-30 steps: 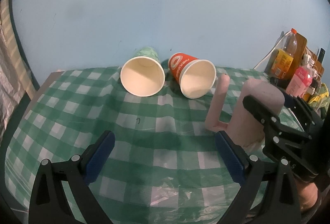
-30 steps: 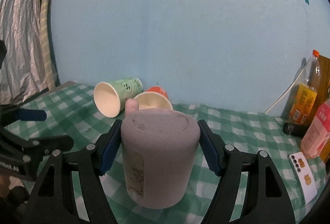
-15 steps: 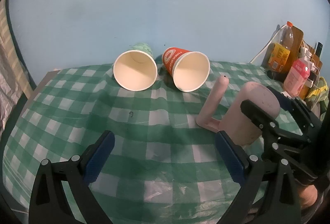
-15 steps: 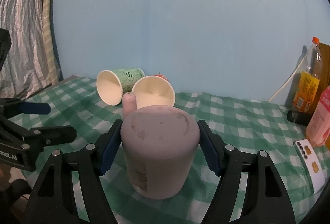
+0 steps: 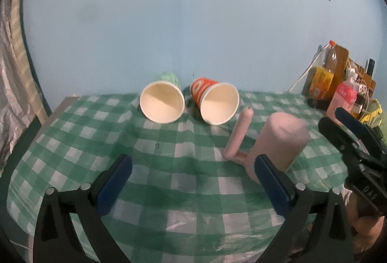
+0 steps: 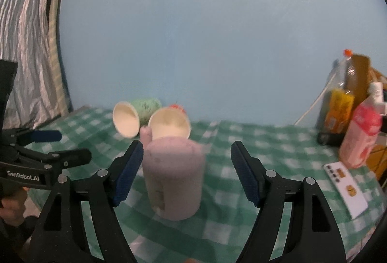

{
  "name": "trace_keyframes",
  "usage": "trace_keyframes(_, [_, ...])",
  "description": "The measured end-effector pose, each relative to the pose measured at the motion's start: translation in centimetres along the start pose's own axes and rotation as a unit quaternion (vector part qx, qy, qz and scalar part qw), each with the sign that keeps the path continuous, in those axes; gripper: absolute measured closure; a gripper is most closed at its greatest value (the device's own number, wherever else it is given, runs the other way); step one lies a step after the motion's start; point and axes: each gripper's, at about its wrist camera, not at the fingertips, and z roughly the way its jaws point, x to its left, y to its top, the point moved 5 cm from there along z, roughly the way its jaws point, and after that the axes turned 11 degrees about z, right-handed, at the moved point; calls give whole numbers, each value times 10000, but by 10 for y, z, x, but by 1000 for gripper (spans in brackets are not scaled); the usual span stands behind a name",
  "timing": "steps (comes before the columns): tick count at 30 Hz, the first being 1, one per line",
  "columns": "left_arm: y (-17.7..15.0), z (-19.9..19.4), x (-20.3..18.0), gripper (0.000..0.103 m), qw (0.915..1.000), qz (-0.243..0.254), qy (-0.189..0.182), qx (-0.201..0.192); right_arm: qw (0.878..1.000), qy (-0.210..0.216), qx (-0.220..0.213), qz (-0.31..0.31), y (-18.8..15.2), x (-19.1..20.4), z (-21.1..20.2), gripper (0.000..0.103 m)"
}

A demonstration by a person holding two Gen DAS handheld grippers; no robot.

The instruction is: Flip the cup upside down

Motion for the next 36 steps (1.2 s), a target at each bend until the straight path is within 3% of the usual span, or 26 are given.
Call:
trace_keyframes(2, [0, -11, -4, 1, 9999, 22, 82, -150, 9998, -5, -169, 61, 5, -3, -10, 18])
trace_keyframes(7, [-2, -37, -9, 1, 9980, 44, 376, -497, 9995, -15, -301, 41, 14, -3, -29, 18])
trace_keyframes(13, [-3, -53, -9, 0, 9953, 24, 573, -779, 9996, 57, -161, 242, 19, -7, -45, 18])
trace_keyframes(24, [-5, -61, -14, 0, 9944, 95, 552, -896, 9992, -193, -56, 337, 16, -11, -51, 18])
trace_keyframes(36, [-6, -63, -14, 0, 9942, 115, 598, -886, 9992, -174, 51, 350, 11, -11, -48, 18])
